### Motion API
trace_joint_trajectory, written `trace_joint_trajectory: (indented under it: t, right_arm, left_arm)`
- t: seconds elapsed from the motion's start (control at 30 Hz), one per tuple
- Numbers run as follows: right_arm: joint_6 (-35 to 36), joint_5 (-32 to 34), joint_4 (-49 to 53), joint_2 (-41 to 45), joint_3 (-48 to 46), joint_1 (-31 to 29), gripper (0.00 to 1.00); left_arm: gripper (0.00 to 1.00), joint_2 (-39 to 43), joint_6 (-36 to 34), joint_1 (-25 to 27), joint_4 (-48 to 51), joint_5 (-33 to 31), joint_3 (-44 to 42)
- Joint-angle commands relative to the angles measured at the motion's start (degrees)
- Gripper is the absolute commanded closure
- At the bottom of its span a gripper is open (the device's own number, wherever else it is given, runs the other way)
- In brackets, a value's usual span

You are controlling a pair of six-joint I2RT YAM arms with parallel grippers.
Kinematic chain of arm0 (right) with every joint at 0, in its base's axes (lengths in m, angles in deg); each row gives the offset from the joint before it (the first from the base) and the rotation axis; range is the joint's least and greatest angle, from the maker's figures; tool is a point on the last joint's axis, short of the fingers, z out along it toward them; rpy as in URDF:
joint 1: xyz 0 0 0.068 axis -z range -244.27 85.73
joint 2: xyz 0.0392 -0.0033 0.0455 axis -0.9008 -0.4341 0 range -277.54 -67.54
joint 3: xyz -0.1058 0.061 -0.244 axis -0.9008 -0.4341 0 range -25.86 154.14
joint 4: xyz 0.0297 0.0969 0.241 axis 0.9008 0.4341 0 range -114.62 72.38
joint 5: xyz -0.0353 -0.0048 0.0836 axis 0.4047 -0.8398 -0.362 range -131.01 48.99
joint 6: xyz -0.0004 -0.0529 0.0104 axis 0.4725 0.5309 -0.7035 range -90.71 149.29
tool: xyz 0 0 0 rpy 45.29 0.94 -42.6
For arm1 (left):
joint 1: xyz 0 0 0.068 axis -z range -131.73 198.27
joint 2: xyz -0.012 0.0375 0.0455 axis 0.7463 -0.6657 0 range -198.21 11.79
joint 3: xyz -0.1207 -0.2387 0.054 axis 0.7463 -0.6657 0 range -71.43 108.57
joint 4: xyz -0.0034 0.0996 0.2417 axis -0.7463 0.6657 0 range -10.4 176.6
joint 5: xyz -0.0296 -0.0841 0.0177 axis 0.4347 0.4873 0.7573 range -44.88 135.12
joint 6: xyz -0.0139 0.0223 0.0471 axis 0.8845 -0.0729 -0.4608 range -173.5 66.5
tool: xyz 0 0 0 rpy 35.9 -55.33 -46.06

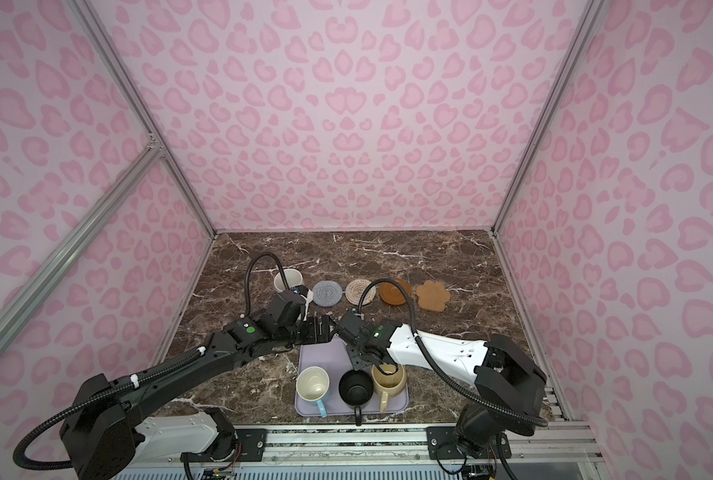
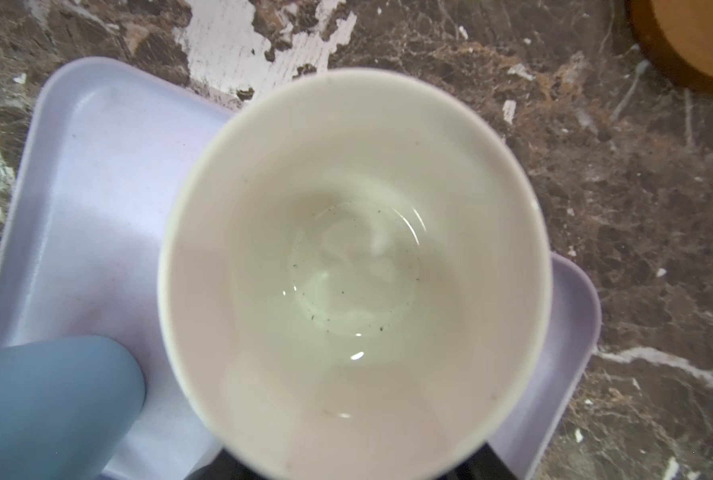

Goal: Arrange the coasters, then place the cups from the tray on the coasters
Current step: 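Grasp the lavender mug on the tray with the right gripper and lift it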

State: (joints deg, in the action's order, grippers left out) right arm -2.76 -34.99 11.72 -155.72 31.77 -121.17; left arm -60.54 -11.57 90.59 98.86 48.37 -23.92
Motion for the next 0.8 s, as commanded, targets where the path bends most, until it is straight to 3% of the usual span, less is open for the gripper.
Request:
trace_joint_trajectory:
  t: [0.0, 0.13, 0.5, 0.63, 0.77]
  right_arm:
    - [0.15, 2.68, -0.92, 0.35, -0.53, 0.21, 0.52]
    - [0.06, 2.77, -0.25, 0.86, -0.84, 0.2, 0.56]
    - [-0.16, 2.4, 1.02, 1.7, -0.97, 0.11, 0.81]
    - [-0.07, 2.61, 0.07, 1.69, -1.28, 0.12, 0.97]
    - [-0.2, 2.68, -0.86, 1.84, -1.7, 0.12, 1.0]
  left_arm:
    - [0.01, -0.91, 0.08, -0.06, -2.59, 1.15, -0.14]
    - [0.0, -1.57, -0.01, -0.02, -3.08, 1.22, -0.13]
    - [0.01, -2.9, 0.17, 0.04, -3.4, 1.59, 0.16]
    - [0.0, -2.59, 0.59, 0.04, -4.07, 2.31, 0.13]
    - [0.01, -2.09, 1.03, -0.01, -4.88, 3.57, 0.05]
